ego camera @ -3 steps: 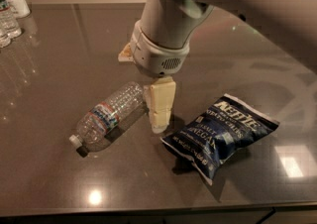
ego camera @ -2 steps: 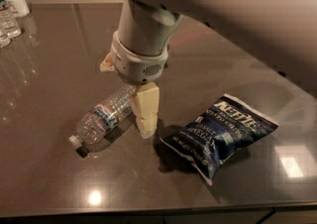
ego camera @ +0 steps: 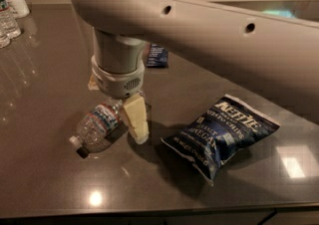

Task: Place water bottle upright

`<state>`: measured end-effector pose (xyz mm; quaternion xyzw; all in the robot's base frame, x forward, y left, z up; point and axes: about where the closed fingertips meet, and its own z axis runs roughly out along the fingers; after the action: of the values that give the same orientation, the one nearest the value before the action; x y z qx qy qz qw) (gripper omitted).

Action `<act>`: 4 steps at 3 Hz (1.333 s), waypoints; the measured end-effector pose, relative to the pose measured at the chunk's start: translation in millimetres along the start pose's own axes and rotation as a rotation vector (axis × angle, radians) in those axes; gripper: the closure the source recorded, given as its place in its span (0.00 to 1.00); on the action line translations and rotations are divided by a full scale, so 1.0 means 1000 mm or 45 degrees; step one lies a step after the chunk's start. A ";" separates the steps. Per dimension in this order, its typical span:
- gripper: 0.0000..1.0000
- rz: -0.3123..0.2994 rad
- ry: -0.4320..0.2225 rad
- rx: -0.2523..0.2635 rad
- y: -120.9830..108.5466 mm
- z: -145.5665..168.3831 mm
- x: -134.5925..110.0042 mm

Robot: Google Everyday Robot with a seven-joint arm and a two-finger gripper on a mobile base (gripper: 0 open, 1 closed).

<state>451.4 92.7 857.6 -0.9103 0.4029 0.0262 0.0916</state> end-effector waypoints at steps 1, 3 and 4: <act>0.00 -0.042 0.075 -0.035 -0.006 0.018 0.002; 0.38 -0.070 0.160 -0.071 -0.015 0.028 0.001; 0.61 -0.066 0.167 -0.075 -0.017 0.021 -0.001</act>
Offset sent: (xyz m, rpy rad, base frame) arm 0.0184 0.0137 -0.0365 -0.1670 -0.0574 0.0524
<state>464.1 108.4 839.9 -0.9225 0.3833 -0.0240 0.0388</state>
